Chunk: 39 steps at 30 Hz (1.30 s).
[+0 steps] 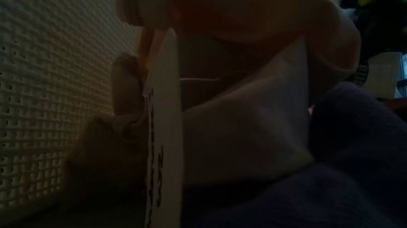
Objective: Sort clothes
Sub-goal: Put the gray underwear into the top laundry bin
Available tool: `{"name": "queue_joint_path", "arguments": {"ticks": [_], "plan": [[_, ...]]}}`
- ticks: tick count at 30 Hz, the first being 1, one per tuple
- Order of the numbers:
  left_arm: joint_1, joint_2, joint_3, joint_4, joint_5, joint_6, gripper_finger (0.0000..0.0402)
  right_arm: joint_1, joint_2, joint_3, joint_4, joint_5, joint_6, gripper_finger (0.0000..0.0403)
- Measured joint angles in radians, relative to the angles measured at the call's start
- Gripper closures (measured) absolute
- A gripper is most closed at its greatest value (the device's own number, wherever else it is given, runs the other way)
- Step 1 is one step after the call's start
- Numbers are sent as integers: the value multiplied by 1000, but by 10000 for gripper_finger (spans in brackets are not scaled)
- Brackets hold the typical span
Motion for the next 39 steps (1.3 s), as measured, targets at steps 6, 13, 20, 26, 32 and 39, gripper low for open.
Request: {"name": "queue_joint_path", "arguments": {"ticks": [6,13,20,26,32,39], "plan": [[0,0,0,0,0,3,219,-1,7,-21,52,82,-38,166],[0,0,0,1,0,4,219,-1,7,-21,50,86,-45,326],[16,0,0,25,-2,8,219,-1,7,57,38,85,-120,375],[24,0,0,29,-3,8,219,-1,7,248,39,141,-258,396],[24,0,0,29,-4,8,219,-52,6,416,38,289,-389,384],[24,0,0,27,-4,12,219,-280,4,541,83,329,-565,396]]}}
